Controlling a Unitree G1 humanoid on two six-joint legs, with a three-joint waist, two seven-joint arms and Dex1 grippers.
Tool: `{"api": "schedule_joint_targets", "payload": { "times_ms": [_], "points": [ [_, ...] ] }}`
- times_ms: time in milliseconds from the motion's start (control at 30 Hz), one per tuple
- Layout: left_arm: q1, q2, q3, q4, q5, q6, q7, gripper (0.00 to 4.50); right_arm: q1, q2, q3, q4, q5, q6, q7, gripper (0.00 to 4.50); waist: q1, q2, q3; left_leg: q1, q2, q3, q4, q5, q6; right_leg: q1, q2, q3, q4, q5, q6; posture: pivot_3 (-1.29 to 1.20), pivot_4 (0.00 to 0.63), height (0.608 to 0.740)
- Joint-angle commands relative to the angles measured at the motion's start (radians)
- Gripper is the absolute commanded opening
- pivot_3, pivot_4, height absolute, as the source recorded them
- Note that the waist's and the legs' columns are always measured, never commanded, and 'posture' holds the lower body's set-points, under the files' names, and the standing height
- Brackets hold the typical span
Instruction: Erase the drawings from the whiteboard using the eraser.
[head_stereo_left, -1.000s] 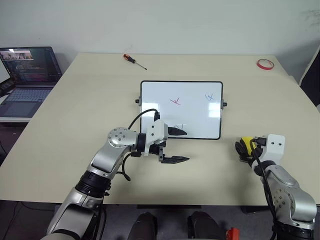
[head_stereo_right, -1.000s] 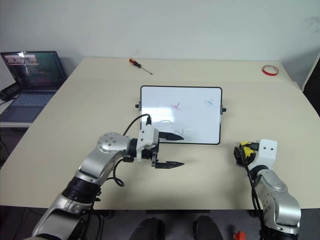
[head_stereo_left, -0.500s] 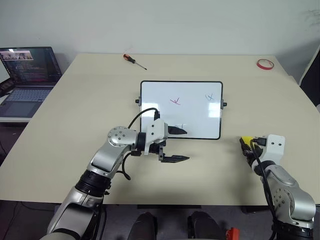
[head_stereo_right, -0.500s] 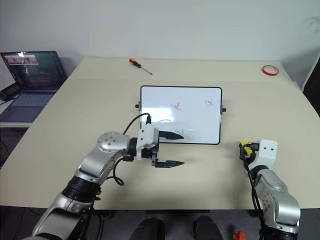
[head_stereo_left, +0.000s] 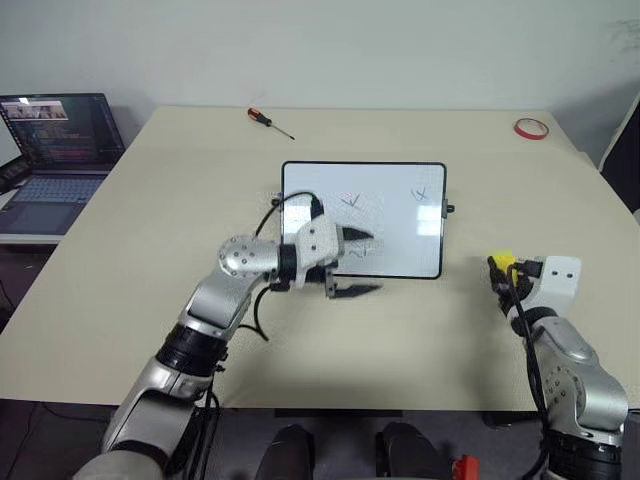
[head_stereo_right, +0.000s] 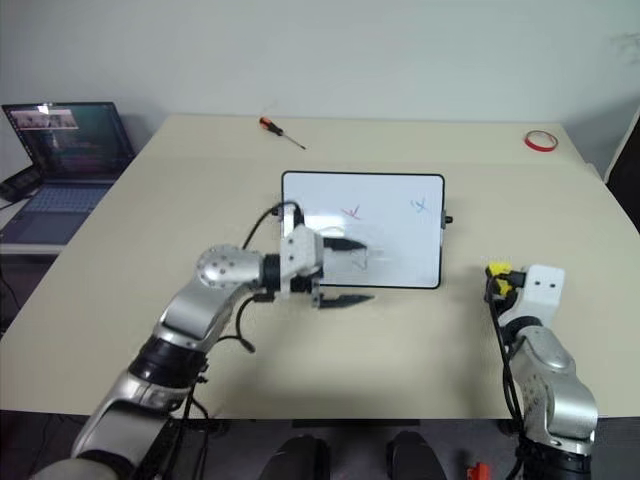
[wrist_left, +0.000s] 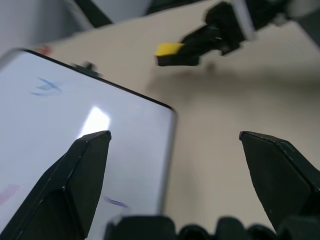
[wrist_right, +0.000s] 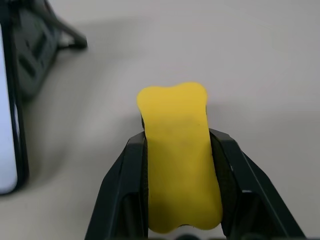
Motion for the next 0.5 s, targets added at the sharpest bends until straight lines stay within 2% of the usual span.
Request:
{"api": "schedule_joint_targets", "payload": {
  "times_ms": [33,133,500],
  "points": [
    [-0.006,-0.053,0.067,0.066,0.035,-0.018,0.155,4.50,-0.046,0.003,0.000,0.030,-0.023,-0.090,-0.010,1.29,-0.002,0.000,0.000,0.000,0.000,0.000,0.000,0.000,0.000,0.000,0.000,0.000,0.000,0.000,0.000,0.00,0.150,0.740],
    [0.029,-0.066,0.046,0.139,0.113,-0.085,0.226,4.50,-0.120,0.017,0.028,0.104,-0.054,-0.163,-0.025,1.29,-0.010,0.000,0.000,0.001,0.000,0.001,0.000,0.000,0.000,-0.001,0.000,0.000,0.000,0.000,0.000,0.00,0.150,0.740],
    [0.036,-0.135,0.037,0.144,0.136,-0.082,0.281,4.50,-0.370,-0.027,0.118,0.286,-0.123,-0.338,0.032,1.29,-0.014,0.000,0.000,-0.002,0.000,0.001,0.000,0.000,0.000,-0.003,0.000,-0.001,0.001,0.000,0.000,0.00,0.150,0.740]
  ]
}}
